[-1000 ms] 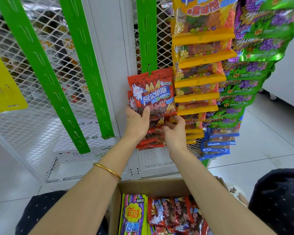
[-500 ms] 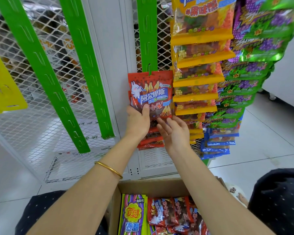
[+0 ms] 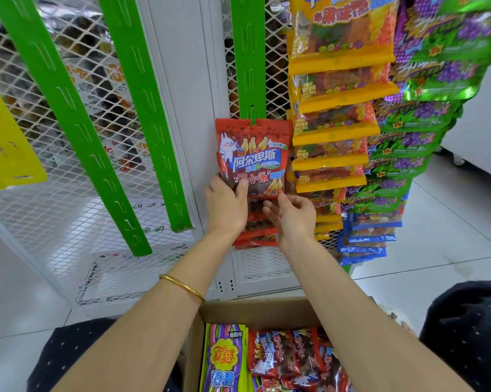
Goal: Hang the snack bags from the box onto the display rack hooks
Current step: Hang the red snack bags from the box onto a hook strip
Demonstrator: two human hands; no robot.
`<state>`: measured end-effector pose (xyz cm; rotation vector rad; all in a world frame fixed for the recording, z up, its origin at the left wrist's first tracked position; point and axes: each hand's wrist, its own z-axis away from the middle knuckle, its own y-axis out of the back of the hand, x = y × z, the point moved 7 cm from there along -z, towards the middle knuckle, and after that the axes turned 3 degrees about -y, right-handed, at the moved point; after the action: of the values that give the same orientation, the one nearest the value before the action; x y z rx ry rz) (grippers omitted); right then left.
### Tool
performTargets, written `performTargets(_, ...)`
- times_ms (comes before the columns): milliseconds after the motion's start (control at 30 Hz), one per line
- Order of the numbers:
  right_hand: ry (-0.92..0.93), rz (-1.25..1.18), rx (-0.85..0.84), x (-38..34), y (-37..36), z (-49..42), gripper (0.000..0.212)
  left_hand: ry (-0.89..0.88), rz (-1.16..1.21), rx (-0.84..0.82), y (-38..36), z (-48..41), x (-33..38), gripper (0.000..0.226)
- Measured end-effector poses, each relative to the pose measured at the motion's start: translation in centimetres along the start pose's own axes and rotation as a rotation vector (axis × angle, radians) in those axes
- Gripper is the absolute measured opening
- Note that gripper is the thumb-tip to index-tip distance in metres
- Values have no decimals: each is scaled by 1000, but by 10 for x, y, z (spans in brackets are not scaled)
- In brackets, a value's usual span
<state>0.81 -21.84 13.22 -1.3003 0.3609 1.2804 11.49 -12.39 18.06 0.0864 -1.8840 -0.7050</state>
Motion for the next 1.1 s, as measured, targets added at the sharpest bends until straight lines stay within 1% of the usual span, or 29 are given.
performTargets(133, 36, 50, -5, -6, 4, 1, 18, -26, 6, -11, -3, 5, -6, 50)
performTargets(267, 55, 88, -34, -7, 10, 1, 14, -35, -35, -44, -7, 13, -16, 62)
performTargets(367, 58, 97, -38, -6, 15, -1, 15, -32, -52, -42, -8, 16, -20, 64)
performTargets(500, 36, 137, -51, 0, 26, -3, 19, -8, -36, -12, -4, 29, -22, 68)
performTargets(600, 15, 228, -74, 12, 50, -7, 17, 41, -77, -24, -5, 58, -38, 70)
performTargets(633, 7, 291, -79, 20, 63, -10, 14, 60, -118, -70, -10, 70, -49, 71)
performTargets(667, -12, 367, -91, 30, 77, -12, 12, 87, -181, -153, -19, 83, -64, 73)
performTargets(733, -75, 587, -146, 57, 107, -19, 9, 188, -300, -393, -41, 107, -96, 72)
performTargets(767, -100, 772, -179, 74, 125, -23, 9, 252, -325, -507, -53, 117, -110, 70)
performTargets(833, -140, 1224, -277, 110, 156, -31, 19, 337, -337, -676, -70, 131, -130, 65)
performTargets(900, -227, 1577, -379, 145, 184, -34, 30, 355, -339, -763, -82, 135, -138, 63)
performTargets(933, -272, 1677, -406, 160, 196, -33, 33, 360, -331, -785, -86, 135, -140, 62)
performTargets(1000, -342, 1727, -404, 184, 212, -30, 39, 365, -316, -802, -91, 132, -143, 60)
performTargets(1100, -428, 1693, -357, 215, 224, -25, 48, 358, -283, -800, -96, 128, -143, 57)
